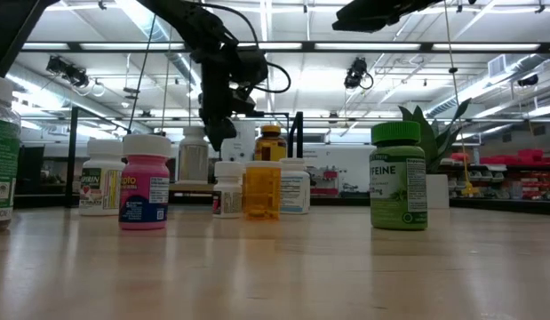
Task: Pick and place medicine bottles onto shelf by color
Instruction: Put the white and purple pill bottle on the shelf
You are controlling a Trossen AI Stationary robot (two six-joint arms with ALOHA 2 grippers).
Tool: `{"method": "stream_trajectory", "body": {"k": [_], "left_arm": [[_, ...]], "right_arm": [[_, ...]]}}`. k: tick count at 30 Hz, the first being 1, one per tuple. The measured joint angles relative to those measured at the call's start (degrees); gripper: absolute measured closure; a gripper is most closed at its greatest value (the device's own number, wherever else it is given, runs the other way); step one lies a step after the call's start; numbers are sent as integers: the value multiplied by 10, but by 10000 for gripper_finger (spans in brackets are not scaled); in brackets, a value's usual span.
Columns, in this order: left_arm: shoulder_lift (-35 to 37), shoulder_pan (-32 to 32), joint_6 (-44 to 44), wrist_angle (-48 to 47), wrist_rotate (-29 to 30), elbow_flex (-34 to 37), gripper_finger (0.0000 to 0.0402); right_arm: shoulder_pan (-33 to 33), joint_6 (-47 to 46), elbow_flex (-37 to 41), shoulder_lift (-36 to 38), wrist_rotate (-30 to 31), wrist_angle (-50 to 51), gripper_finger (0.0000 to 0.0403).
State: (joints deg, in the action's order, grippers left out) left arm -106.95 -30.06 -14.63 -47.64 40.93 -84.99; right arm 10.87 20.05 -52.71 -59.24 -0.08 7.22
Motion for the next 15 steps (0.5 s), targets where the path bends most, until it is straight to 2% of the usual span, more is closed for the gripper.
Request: {"method": "stream_trajectory", "body": {"k": [15], "left_arm": [[0,-7,35,-105,0,0,210]], "right_arm": [[0,-8,0,0,5,25,24]]}}
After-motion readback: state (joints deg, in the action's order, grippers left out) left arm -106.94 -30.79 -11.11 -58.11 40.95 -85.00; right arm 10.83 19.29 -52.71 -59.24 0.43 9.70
